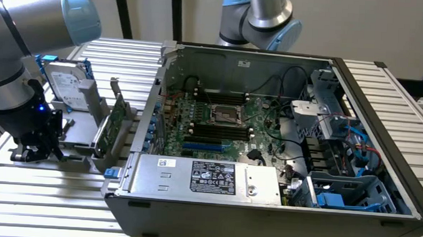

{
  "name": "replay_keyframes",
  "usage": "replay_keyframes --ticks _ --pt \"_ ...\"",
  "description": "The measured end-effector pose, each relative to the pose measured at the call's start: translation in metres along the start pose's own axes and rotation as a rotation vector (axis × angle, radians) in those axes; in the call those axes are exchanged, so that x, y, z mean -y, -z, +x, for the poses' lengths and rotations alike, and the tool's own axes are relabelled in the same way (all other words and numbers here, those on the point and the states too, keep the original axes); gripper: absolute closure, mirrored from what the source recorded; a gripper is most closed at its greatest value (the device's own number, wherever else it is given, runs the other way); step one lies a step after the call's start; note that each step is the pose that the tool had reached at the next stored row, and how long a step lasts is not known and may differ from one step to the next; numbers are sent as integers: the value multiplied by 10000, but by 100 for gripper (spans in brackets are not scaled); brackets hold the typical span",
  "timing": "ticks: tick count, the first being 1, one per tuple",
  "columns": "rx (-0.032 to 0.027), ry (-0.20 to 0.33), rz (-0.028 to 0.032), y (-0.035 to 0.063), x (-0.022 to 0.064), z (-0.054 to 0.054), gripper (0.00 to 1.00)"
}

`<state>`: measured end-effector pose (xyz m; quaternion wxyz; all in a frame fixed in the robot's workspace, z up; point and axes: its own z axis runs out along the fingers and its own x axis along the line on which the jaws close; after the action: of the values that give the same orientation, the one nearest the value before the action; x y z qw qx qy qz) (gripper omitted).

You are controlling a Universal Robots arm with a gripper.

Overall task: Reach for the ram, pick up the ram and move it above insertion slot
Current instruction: 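Pick up the ram and move it above insertion slot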

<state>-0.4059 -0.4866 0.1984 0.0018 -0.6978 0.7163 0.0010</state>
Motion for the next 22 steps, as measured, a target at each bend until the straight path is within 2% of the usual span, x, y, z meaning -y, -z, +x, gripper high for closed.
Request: replay_keyframes --ticks 6,16,22 --pt "1 324 -1 0 0 0 87" --pt "4 343 2 4 1 0 87" --pt "1 343 -2 72 0 0 87"
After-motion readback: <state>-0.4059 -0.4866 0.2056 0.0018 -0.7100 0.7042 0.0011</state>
